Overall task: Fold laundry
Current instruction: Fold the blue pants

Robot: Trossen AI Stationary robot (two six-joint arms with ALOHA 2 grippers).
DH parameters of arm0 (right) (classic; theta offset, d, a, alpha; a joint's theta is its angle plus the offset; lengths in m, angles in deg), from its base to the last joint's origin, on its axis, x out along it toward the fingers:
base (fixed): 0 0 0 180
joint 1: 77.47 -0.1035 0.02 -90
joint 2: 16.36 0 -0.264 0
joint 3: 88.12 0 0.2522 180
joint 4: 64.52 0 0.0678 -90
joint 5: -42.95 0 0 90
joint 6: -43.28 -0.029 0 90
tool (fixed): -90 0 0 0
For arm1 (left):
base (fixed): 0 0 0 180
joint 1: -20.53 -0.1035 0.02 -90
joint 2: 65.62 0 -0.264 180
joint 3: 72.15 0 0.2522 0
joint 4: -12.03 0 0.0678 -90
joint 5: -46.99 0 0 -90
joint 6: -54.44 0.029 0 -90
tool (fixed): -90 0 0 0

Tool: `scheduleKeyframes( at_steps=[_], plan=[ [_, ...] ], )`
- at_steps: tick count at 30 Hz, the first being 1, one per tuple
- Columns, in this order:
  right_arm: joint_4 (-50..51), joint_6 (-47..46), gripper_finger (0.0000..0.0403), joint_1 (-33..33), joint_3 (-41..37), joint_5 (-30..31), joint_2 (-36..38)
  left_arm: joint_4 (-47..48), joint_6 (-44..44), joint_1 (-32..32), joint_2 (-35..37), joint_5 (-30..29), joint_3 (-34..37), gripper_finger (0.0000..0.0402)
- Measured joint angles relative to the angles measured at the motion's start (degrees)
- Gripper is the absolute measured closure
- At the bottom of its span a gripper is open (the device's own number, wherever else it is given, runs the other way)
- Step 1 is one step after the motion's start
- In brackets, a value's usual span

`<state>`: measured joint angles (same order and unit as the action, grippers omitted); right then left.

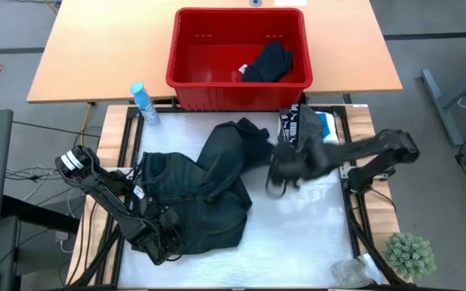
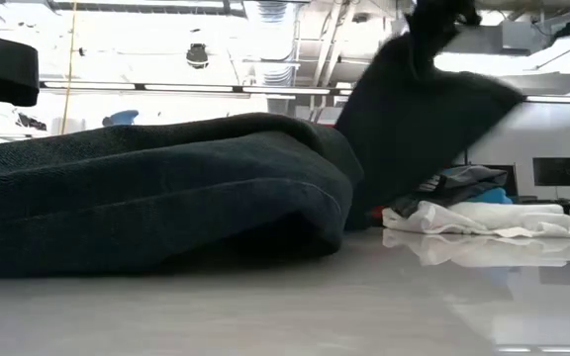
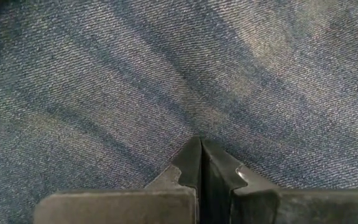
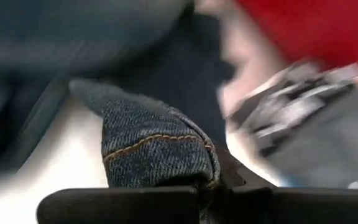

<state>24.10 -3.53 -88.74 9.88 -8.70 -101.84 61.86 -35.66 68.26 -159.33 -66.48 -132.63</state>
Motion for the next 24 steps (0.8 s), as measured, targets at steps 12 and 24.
scheduleKeyframes(
  at_steps=[12,24],
  plan=[
    [-3.21,24.13,0.0375,31.49,12.8,4.8,8.3,-1.3,2.39,-0.02,0.0,1.08,0.0,0.0401],
    [-15.91,41.69,0.0249,47.62,13.56,-5.83,5.28,-2.44,2.43,-0.02,0.02,1.62,-0.01,0.0401]
  ],
)
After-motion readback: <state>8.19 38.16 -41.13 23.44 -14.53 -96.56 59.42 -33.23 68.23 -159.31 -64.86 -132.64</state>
